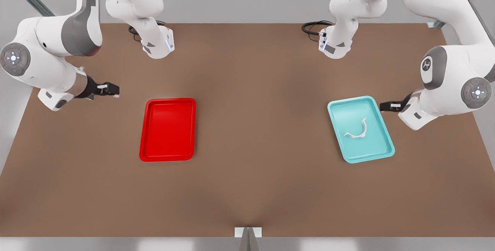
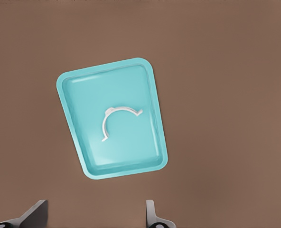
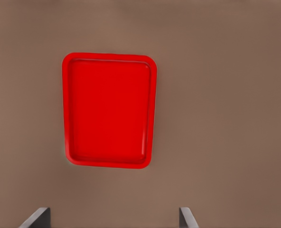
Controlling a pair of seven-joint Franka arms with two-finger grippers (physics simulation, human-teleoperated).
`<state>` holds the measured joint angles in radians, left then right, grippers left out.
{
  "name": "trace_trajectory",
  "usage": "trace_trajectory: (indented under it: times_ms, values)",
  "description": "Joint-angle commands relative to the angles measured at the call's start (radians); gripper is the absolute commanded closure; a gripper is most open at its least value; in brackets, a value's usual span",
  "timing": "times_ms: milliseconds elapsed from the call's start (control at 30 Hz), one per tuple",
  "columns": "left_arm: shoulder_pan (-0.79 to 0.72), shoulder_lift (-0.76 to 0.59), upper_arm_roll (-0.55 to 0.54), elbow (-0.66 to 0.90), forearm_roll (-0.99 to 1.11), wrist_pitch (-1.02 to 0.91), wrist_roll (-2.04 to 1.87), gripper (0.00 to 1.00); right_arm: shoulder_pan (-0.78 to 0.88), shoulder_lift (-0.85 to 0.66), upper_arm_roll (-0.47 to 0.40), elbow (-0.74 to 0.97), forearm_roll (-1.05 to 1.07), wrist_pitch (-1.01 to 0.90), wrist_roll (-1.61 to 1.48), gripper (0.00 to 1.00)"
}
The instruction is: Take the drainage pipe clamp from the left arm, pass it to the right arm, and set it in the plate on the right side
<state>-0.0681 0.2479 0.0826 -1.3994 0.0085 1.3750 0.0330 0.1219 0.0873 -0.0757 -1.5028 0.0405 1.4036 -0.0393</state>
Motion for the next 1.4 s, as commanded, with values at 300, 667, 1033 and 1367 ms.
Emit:
trace_trajectory:
  times_ms: [300,667,1033,1367]
  values:
    - [0.093,0.111,0.005,-0.47,-0.008,0.733,0.185,0.0,0.001,0.016,0.002,-0.034,-0.013,0.141,-0.027,0.0]
    - [0.126,0.151,0.005,-0.731,-0.012,1.029,0.03,0.0,0.059,0.058,0.01,-0.122,-0.01,0.224,-0.027,0.0]
    - [0.126,0.165,0.005,-0.757,-0.008,1.023,-0.019,0.38,0.254,0.218,0.011,-0.071,0.001,0.308,-0.025,0.0]
    - [0.128,0.188,0.005,-0.751,-0.015,1.03,-0.022,0.62,0.36,0.319,0.011,-0.028,-0.011,0.433,-0.03,0.0]
